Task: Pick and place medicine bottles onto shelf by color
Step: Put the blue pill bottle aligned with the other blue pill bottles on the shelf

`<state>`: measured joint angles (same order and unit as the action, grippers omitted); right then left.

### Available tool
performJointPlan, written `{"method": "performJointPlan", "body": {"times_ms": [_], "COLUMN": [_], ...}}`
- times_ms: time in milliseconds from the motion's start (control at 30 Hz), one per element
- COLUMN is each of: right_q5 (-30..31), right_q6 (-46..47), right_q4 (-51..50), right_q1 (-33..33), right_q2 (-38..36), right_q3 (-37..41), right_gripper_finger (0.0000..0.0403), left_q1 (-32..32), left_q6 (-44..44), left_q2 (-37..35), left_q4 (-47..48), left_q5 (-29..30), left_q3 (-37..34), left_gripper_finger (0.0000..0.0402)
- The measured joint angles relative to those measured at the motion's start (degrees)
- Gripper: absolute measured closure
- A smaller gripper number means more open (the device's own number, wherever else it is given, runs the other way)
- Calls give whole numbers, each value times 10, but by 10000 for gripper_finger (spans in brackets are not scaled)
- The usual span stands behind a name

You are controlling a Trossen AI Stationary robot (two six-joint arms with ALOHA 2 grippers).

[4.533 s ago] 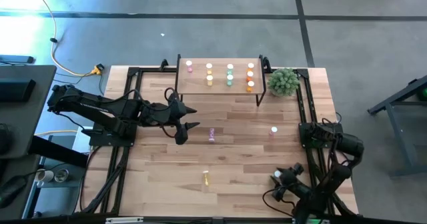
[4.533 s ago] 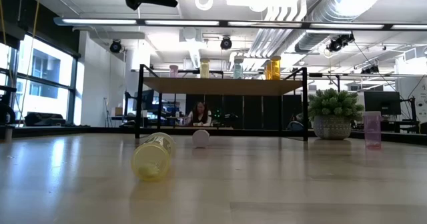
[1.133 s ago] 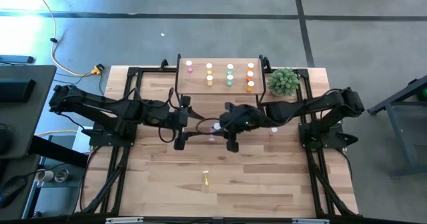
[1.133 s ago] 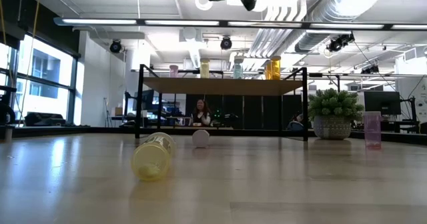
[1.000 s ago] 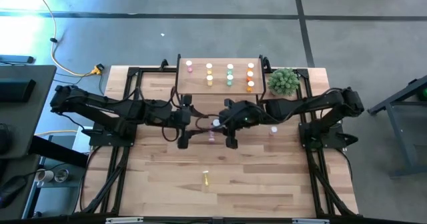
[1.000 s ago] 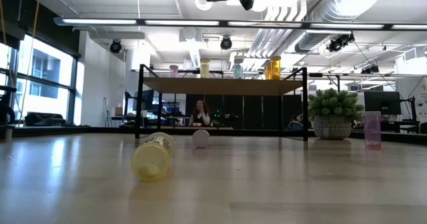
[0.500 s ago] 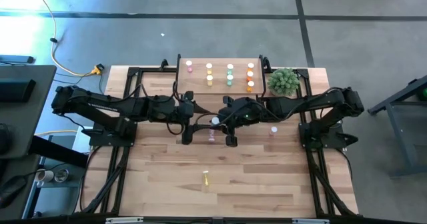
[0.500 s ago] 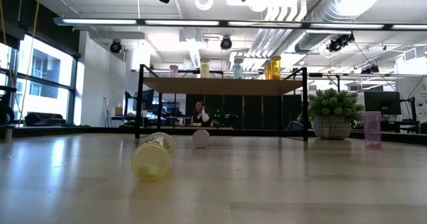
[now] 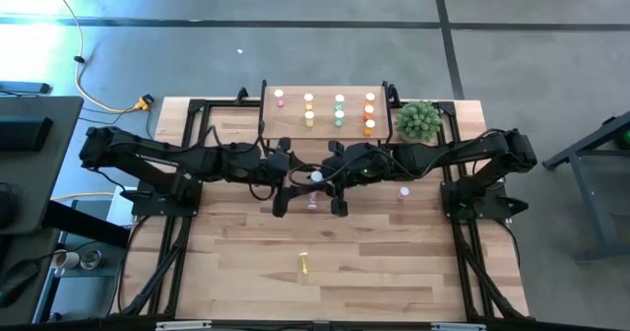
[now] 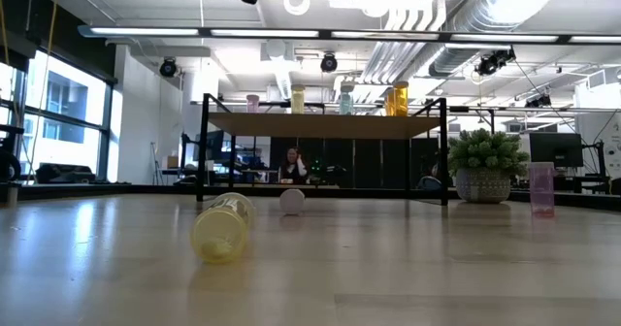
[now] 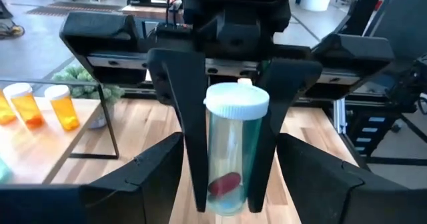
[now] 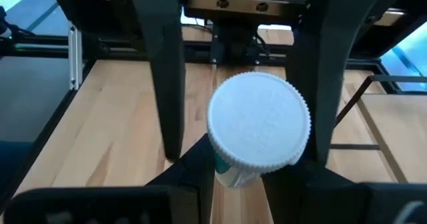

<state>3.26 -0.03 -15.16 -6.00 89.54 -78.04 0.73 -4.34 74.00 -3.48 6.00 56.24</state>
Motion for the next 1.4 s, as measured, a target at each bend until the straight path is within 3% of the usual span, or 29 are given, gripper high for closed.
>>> {"method": "performJointPlan", "body": {"times_ms": [267, 1167, 1400], "right_q5": [0, 0, -1], "right_q6": [1, 15, 13], "right_q4": [-1, -5, -4], "right_q1": [0, 0, 0], "right_q2": [0, 1, 1], "right_q3": [0, 0, 0], "right_gripper_finger": [313, 313, 313], "left_q1": [0, 4, 4], "left_q6": [0, 17, 16], "left_q2": [7, 8, 8], "left_q4": [-14, -25, -10], "left_q5": [3, -3, -2], "left_q3": [0, 0, 1], "left_gripper_finger": [175, 257, 257]}}
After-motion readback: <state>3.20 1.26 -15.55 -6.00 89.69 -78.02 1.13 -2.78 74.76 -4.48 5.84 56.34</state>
